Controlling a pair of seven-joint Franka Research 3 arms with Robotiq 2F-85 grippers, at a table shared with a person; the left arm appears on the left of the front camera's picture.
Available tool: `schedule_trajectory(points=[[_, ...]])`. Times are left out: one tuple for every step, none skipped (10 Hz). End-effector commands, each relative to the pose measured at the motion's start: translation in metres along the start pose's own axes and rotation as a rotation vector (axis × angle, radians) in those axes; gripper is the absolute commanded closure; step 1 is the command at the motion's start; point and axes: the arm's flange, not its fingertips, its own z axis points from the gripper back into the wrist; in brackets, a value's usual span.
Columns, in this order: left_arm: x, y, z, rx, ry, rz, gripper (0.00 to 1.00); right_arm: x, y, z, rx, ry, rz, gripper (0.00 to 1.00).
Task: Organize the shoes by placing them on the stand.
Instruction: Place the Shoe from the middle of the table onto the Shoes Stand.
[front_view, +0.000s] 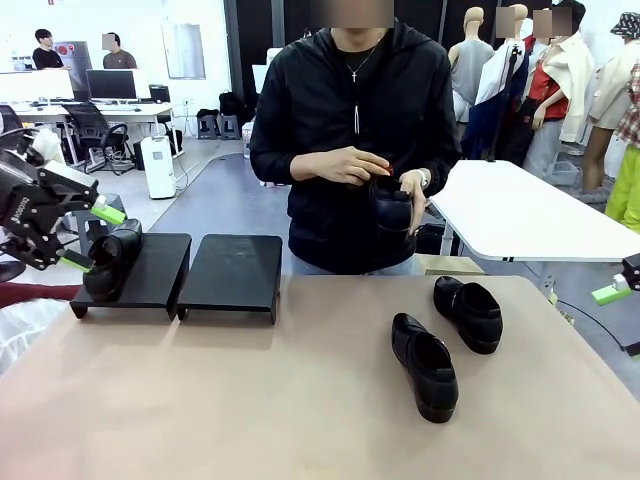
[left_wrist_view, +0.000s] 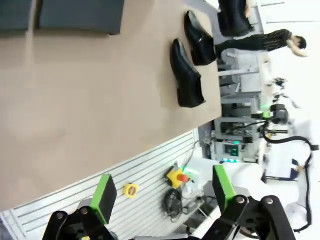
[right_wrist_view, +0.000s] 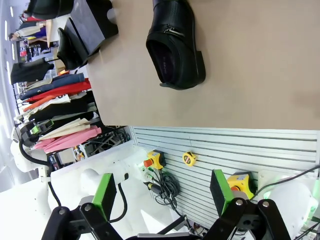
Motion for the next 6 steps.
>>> schedule_trajectory(points=[[-0.0116, -0.0117, 0.0127, 0.055, -0.027, -0.096, 0.0, 0.0016, 0.0017, 0.0022, 0.029, -0.003, 0.016, 0.0], [-0.0116, -0.0117, 0.0127, 0.055, -0.027, -0.096, 0.0, 0.0016, 0.0017, 0.0022, 0.029, -0.003, 0.016, 0.0], [-0.0116, -0.0117, 0.0127, 0.055, -0.027, -0.096, 0.0, 0.0016, 0.0017, 0.0022, 0.029, -0.003, 0.016, 0.0], [-0.0116, -0.0117, 0.0127, 0.055, -0.027, -0.096, 0.0, 0.0016, 0.0017, 0.0022, 0.029, -0.003, 0.016, 0.0], [-0.0116, -0.0117, 0.0127, 0.055, -0.027, -0.096, 0.0, 0.0016, 0.0017, 0.0022, 0.029, -0.003, 0.016, 0.0], [-0.0116, -0.0117, 0.0127, 0.055, -0.027, -0.096, 0.0, 0.0016, 0.0017, 0.0022, 0.029, -0.003, 0.016, 0.0]])
